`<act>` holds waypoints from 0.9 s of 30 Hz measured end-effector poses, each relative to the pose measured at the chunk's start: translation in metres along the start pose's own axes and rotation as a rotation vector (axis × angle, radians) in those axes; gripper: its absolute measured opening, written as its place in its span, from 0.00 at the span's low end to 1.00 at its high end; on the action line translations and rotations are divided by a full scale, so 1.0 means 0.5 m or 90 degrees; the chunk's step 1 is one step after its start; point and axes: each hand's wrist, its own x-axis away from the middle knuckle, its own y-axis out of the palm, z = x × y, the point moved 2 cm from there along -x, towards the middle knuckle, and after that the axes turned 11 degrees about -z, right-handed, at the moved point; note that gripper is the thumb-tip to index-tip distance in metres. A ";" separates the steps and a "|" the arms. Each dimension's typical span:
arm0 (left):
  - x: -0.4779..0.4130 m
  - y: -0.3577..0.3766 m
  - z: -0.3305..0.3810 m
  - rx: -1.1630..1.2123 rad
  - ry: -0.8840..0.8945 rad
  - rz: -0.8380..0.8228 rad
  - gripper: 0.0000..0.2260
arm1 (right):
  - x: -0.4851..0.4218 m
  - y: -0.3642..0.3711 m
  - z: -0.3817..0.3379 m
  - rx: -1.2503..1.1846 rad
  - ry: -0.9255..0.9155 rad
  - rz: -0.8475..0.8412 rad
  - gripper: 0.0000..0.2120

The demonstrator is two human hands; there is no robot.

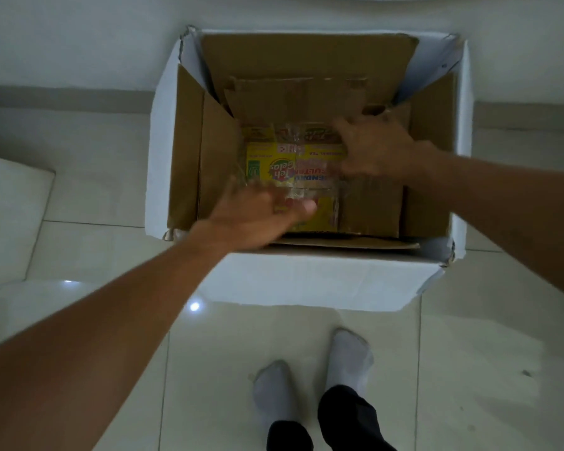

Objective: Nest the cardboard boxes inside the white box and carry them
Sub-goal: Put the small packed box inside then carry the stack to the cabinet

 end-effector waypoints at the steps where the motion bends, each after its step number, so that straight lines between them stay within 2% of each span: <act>1: -0.009 -0.017 -0.021 -0.112 -0.038 0.066 0.42 | 0.024 0.023 0.001 0.095 0.026 -0.013 0.37; 3: -0.018 -0.033 -0.075 -0.302 -0.118 0.114 0.43 | 0.060 0.067 0.019 0.217 0.081 -0.086 0.41; 6: -0.012 -0.025 -0.143 -0.433 -0.223 0.035 0.52 | 0.096 0.116 0.068 0.376 0.157 -0.178 0.46; 10: -0.012 -0.023 -0.155 -0.438 -0.253 0.012 0.57 | 0.112 0.139 0.097 0.461 0.121 -0.142 0.48; 14: -0.006 -0.029 -0.136 -0.423 -0.224 0.058 0.52 | 0.115 0.129 0.090 0.442 0.093 -0.113 0.46; 16: 0.016 -0.033 -0.122 -0.349 -0.152 0.183 0.43 | 0.130 0.110 0.069 0.344 0.015 -0.029 0.41; 18: 0.041 -0.030 -0.121 -0.264 -0.126 0.347 0.37 | 0.165 0.093 0.057 0.200 -0.026 0.143 0.33; 19: 0.054 -0.026 -0.127 -0.216 -0.148 0.411 0.38 | 0.186 0.089 0.060 0.120 0.005 0.234 0.31; 21: 0.074 -0.016 -0.144 -0.070 -0.234 0.468 0.41 | 0.226 0.095 0.077 -0.054 0.145 0.328 0.32; 23: 0.084 -0.004 -0.168 0.152 -0.317 0.464 0.43 | 0.258 0.119 0.095 -0.300 0.279 0.337 0.35; 25: 0.084 0.005 -0.184 0.412 -0.365 0.444 0.43 | 0.273 0.147 0.104 -0.570 0.354 0.292 0.38; 27: 0.076 0.018 -0.186 0.552 -0.397 0.411 0.37 | 0.270 0.174 0.102 -0.702 0.378 0.209 0.38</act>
